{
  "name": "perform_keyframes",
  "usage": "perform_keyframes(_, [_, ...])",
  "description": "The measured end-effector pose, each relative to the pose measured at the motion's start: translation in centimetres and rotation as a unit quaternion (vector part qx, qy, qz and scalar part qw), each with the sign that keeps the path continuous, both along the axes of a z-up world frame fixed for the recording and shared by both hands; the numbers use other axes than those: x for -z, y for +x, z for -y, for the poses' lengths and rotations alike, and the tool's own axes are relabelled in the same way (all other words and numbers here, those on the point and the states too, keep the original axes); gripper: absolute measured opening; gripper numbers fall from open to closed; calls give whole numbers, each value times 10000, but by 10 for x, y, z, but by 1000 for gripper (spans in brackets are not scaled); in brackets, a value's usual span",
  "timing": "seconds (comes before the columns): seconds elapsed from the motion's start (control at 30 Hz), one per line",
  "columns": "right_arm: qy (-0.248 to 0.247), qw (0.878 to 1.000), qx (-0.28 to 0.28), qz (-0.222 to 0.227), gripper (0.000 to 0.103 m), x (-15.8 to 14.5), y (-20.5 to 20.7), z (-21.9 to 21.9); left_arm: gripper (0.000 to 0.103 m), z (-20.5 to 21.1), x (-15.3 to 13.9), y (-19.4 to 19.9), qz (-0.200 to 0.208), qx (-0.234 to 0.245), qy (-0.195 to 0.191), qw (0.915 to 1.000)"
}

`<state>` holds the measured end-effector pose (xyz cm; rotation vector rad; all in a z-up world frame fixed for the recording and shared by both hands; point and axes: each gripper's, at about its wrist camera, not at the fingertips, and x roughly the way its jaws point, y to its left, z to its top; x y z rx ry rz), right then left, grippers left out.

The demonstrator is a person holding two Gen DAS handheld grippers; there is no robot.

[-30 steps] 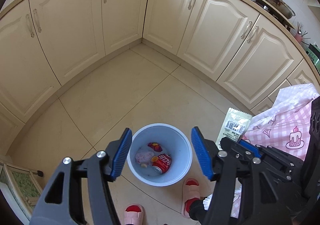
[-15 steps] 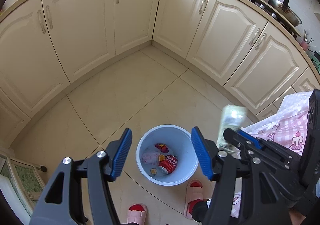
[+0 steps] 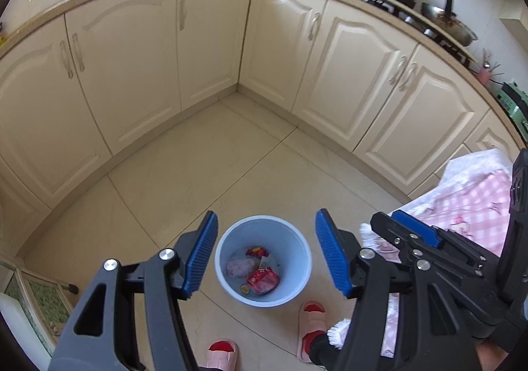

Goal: Collect trash
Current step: 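Carry orange slice and packet over the bin and open both tools, then grasp the orange Fanta can with the left tool while the right tool grasps the yellow candy bag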

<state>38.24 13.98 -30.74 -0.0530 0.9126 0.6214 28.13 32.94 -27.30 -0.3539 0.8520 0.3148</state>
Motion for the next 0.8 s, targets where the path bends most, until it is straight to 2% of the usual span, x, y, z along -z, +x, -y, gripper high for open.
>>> perform_keyframes(0.2, [182, 9980, 288, 539, 31, -56, -29, 55, 60, 41, -49, -15, 442, 276, 105, 9986])
perform_keyframes(0.27, [222, 9959, 461, 741, 35, -75, -39, 79, 60, 62, -66, -19, 617, 476, 115, 9969])
perform_keyframes(0.3, [263, 9942, 581, 870, 42, -86, -45, 95, 60, 76, -75, -20, 702, 611, 102, 9956])
perform_keyframes(0.43, [270, 9858, 1038, 1295, 43, -119, -69, 160, 60, 128, -99, -22, 944, 1185, 0, 9885])
perform_keyframes(0.57, [250, 9731, 1605, 1633, 44, -144, -92, 234, 61, 204, -120, -12, 1062, 1989, -101, 9742])
perform_keyframes(0.63, [263, 9665, 1883, 1724, 46, -152, -101, 270, 66, 245, -127, -6, 1091, 2373, -189, 9651])
perform_keyframes(0.8, [254, 9482, 2601, 1805, 47, -158, -117, 356, 70, 332, -131, 4, 1021, 3030, -219, 9472])
